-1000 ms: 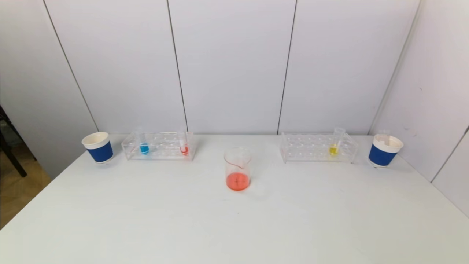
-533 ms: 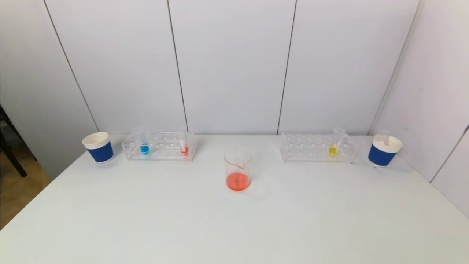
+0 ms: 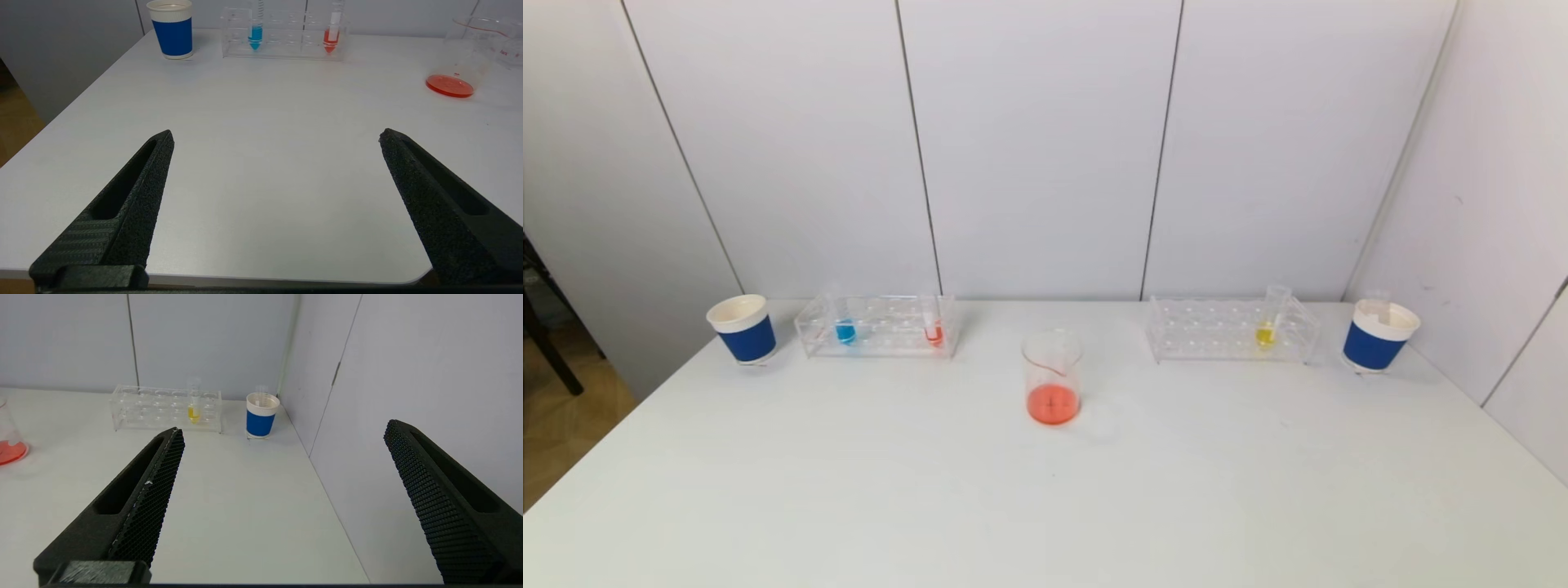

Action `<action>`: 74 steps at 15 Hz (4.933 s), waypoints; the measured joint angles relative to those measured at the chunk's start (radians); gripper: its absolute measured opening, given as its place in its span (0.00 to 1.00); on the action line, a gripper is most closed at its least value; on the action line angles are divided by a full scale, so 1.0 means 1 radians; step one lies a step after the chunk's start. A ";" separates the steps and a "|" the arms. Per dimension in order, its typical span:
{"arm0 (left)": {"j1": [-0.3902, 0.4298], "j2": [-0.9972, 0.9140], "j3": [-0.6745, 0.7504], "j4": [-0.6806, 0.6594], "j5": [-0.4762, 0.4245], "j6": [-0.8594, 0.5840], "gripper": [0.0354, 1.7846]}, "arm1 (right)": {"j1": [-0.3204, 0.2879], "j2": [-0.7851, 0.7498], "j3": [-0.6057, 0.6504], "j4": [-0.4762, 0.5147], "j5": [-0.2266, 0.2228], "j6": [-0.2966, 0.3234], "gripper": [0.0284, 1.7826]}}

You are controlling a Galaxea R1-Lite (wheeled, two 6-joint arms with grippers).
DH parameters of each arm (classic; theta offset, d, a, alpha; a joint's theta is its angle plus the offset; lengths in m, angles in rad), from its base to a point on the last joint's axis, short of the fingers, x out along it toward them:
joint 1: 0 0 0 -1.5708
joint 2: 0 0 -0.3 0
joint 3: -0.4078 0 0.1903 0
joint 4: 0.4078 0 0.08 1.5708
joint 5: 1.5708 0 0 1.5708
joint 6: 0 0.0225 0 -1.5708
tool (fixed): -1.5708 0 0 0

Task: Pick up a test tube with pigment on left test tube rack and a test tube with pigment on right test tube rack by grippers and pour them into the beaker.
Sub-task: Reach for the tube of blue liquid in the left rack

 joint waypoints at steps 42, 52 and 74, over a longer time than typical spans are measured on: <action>0.000 0.000 0.000 0.001 0.000 0.000 0.99 | -0.048 -0.279 0.675 -0.338 0.249 0.065 0.99; 0.001 0.000 0.000 0.000 0.000 0.000 0.99 | -0.048 -0.279 0.675 -0.338 0.249 0.067 0.99; 0.000 0.000 0.000 0.000 0.000 0.000 0.99 | -0.048 -0.279 0.675 -0.338 0.249 0.066 0.99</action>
